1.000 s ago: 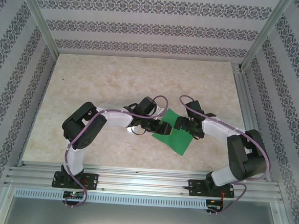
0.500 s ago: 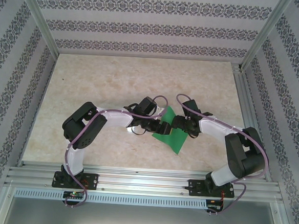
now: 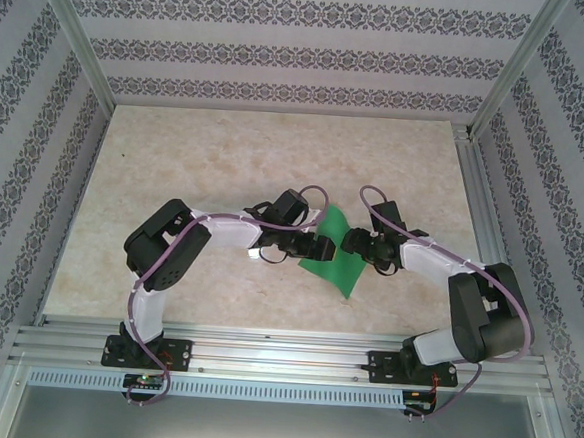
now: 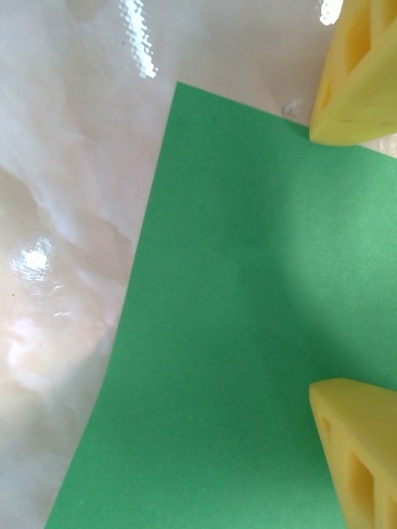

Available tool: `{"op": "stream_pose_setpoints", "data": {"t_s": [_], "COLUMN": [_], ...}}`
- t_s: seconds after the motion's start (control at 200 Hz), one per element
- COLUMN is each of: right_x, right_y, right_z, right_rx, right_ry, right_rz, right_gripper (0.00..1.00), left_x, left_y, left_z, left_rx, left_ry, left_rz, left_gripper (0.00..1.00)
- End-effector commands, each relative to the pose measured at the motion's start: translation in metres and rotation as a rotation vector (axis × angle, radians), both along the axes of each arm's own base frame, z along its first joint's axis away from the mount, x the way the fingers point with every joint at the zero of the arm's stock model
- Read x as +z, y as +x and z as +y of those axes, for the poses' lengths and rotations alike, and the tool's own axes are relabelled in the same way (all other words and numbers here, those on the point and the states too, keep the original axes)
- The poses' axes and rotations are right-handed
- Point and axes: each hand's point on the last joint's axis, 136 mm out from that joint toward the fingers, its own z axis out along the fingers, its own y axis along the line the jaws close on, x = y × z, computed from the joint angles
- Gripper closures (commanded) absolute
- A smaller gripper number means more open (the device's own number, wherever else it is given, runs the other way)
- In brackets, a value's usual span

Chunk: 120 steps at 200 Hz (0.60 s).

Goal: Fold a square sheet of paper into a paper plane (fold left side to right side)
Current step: Pick up the square sheet of paper from the center of the table.

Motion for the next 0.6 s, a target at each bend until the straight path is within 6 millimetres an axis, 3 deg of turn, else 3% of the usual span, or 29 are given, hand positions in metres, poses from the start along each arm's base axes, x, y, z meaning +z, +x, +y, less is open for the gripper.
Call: {"op": "stream_pose_setpoints", "data": {"t_s": [0.0, 0.215, 0.355, 0.594], "right_x": [-0.004, -0.005, -0.004, 0.002], "right_y": [-0.003, -0.002, -0.001, 0.001], "right_z": [0.017, 0.020, 0.023, 0.026], "right_rx": [0.038, 0.048, 0.058, 0.068], "right_ry": [0.088, 0.092, 0.104, 0.113], "right_rz": [0.016, 0.020, 0.017, 0.003], "right_gripper": [0.26, 0.27, 0.27, 0.27], "left_x": [-0.007, 0.001, 0.001, 0.006], "left_y": [0.000, 0.001, 0.003, 0.005], "left_z": [-0.012, -0.016, -0.017, -0.018], "left_rx": [0.001, -0.001, 0.002, -0.002], "left_ry": [-0.002, -0.031, -0.023, -0.023], "left_rz": [-0.008, -0.014, -0.018, -0.038], "left_gripper": [0.24, 0.20, 0.22, 0.43]}}
